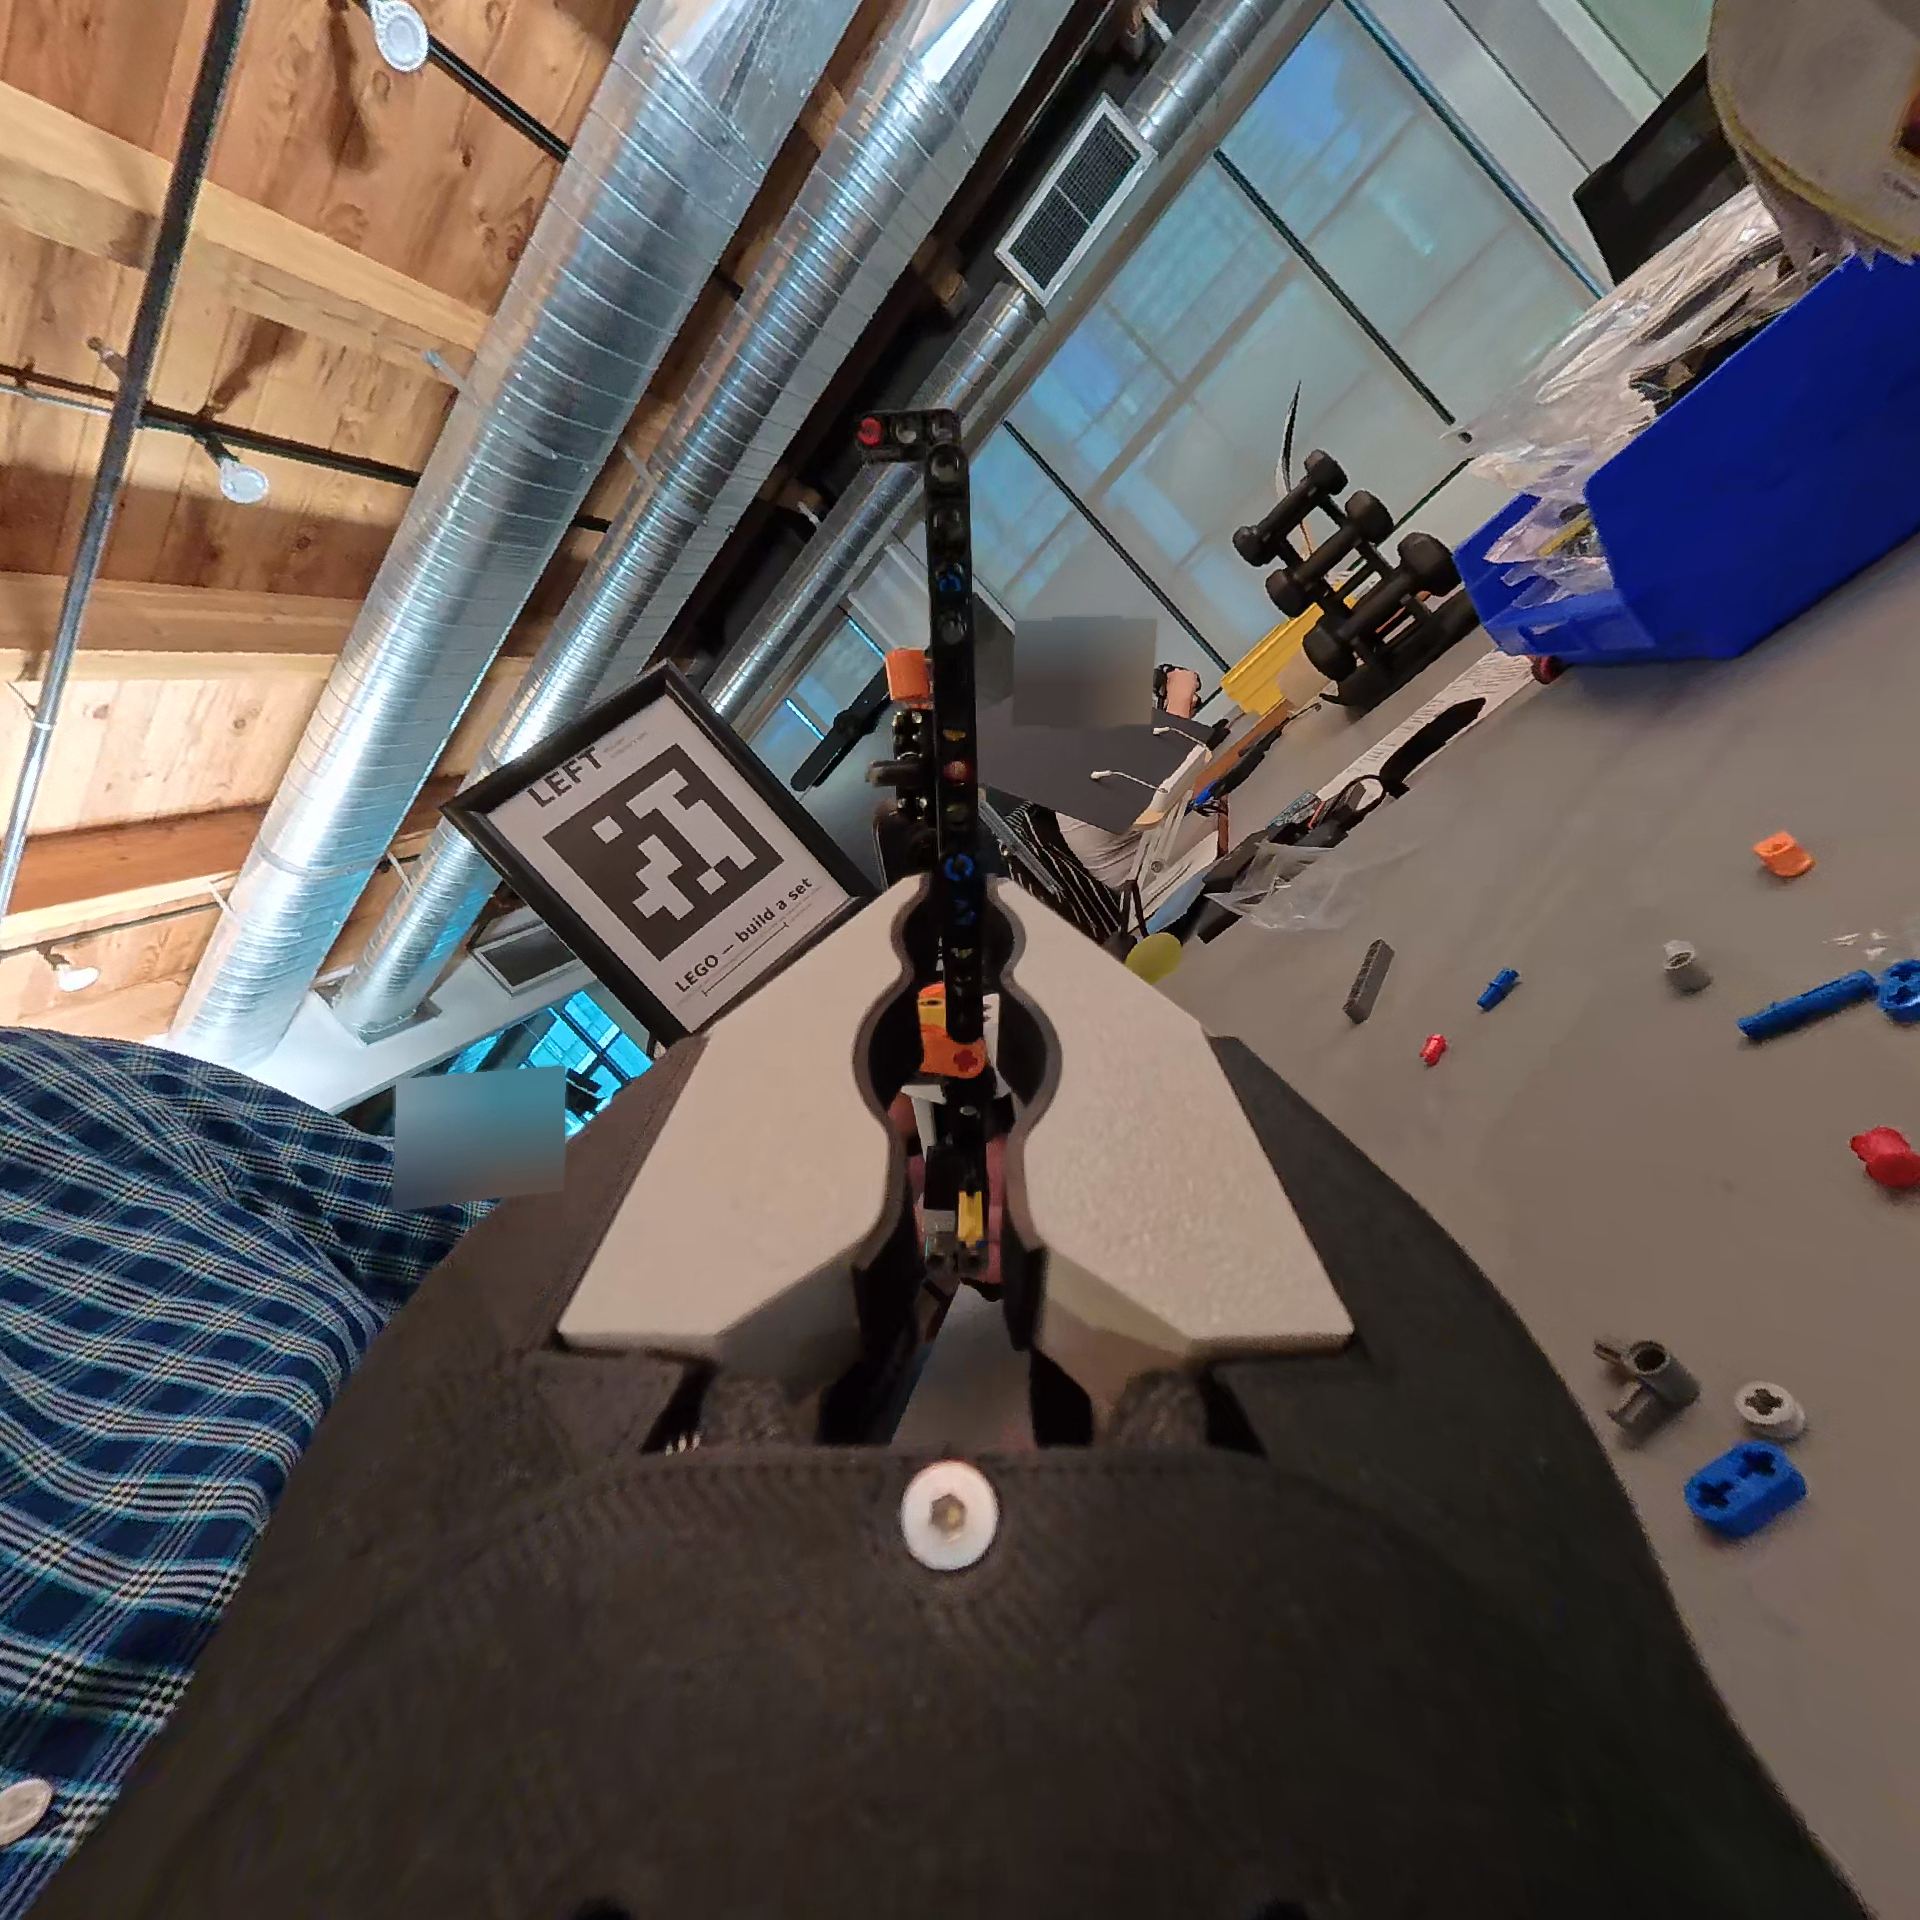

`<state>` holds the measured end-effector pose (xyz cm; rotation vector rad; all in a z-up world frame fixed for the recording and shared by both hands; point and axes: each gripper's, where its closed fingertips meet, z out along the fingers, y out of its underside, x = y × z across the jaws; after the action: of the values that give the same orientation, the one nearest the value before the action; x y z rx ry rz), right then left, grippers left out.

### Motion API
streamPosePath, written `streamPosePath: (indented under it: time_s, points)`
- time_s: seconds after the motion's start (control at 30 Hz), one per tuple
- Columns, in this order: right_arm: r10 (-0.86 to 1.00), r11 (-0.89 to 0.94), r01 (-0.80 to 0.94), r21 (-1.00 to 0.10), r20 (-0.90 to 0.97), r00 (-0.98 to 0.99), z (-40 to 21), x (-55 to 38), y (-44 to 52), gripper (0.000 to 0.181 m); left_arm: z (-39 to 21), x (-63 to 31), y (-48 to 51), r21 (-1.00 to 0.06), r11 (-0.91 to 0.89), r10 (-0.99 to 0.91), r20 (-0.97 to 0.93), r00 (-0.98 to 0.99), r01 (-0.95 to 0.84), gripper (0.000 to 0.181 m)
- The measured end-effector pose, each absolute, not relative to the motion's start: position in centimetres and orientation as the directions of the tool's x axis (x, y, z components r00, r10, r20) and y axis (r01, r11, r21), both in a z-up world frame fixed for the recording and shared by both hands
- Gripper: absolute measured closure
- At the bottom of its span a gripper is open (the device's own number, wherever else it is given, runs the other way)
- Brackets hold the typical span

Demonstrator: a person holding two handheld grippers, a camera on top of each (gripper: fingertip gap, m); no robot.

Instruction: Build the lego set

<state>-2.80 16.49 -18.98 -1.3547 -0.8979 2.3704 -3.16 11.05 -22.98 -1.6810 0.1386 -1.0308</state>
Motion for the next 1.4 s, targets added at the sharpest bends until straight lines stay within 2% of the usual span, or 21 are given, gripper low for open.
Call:
streamPosePath:
  time_s: [1.4]
  points:
    - [0.512, -0.733, 0.119, -0.67, -0.659, -0.551, -19.3, -2.7, 15.5, 0.176, -20.8, -5.8, 10.7, -0.83, -0.324, -0.543, 0.556, 0.63, 0.453, 0.175]
